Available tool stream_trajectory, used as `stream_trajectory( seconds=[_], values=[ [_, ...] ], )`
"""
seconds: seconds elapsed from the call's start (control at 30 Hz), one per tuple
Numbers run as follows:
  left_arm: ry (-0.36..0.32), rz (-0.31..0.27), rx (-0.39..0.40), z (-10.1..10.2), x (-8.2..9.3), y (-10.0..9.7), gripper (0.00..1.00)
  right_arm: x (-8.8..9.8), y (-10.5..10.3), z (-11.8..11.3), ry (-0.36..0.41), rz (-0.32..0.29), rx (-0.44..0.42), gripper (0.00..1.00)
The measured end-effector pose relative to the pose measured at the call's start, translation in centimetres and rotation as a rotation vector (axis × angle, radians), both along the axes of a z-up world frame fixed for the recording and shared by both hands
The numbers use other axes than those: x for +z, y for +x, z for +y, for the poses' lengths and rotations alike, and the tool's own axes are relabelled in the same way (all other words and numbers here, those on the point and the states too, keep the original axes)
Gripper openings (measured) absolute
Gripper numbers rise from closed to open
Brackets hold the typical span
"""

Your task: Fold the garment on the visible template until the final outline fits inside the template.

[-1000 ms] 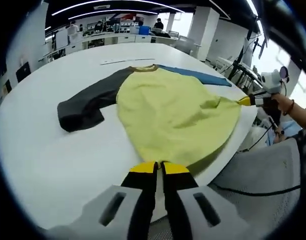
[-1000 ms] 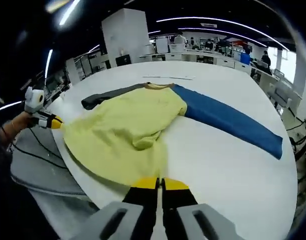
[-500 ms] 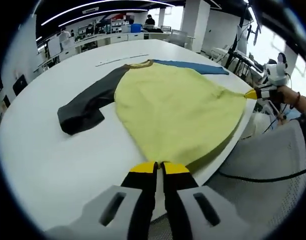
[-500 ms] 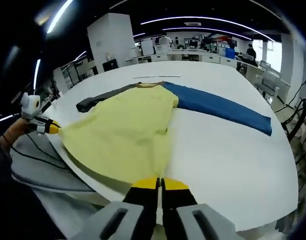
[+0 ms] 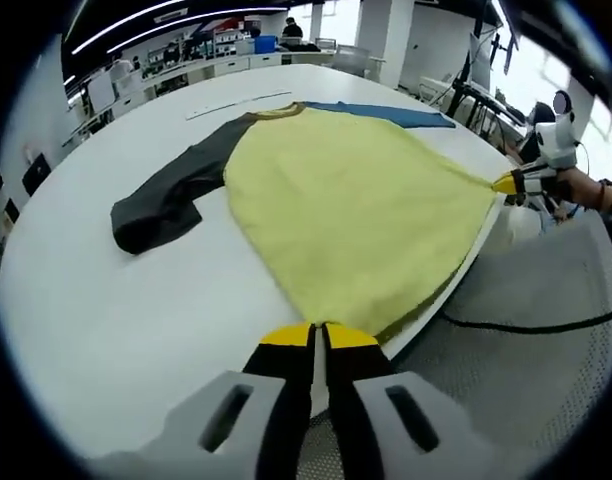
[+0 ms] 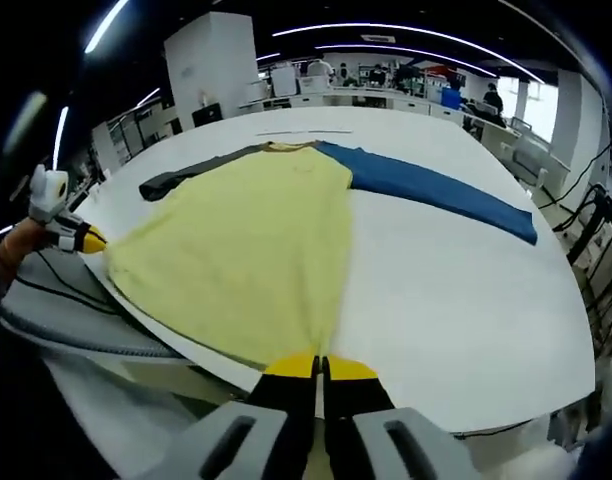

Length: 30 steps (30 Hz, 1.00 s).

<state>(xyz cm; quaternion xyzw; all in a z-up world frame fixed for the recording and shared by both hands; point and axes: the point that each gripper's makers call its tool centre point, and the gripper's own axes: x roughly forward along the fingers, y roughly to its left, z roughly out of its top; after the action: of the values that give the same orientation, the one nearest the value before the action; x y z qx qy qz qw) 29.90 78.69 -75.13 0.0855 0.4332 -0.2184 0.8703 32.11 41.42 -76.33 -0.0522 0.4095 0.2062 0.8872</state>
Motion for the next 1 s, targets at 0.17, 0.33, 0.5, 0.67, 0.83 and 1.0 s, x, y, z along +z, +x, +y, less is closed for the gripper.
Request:
stream_trajectory(
  seconds=[0.17,0.33,0.5,0.67,0.83,1.0],
  values=[
    [-0.042,-0.010,0.059,0.9,0.2,0.0,0.00,-0.3,-0.1,-0.1,0.027,0.018,-0.029,0.00],
    [-0.092,-0.020,0.122,0.8,0.5,0.1,0.06,-0.8,-0.2,-0.2,0.035,0.040,-0.029,0.00],
    [-0.154,0.009,0.177,0.2,0.6,-0.1,0.24,-0.9,-0.2,-0.3,0.052,0.051,-0.039,0.00],
    [-0.180,0.045,0.193,-0.4,-0.3,-0.9,0.22,-1.0,-0.1,-0.1,0.068,0.055,-0.035,0.05],
    [-0.171,0.060,0.199,-0.6,-1.0,-1.0,0.21,-0.9,0.2,-0.2,0.075,0.058,-0.035,0.06],
    [-0.171,0.071,0.227,-0.5,-1.7,-0.7,0.18,-1.1,0.7,-0.1,0.067,0.066,-0.025,0.06]
  ],
)
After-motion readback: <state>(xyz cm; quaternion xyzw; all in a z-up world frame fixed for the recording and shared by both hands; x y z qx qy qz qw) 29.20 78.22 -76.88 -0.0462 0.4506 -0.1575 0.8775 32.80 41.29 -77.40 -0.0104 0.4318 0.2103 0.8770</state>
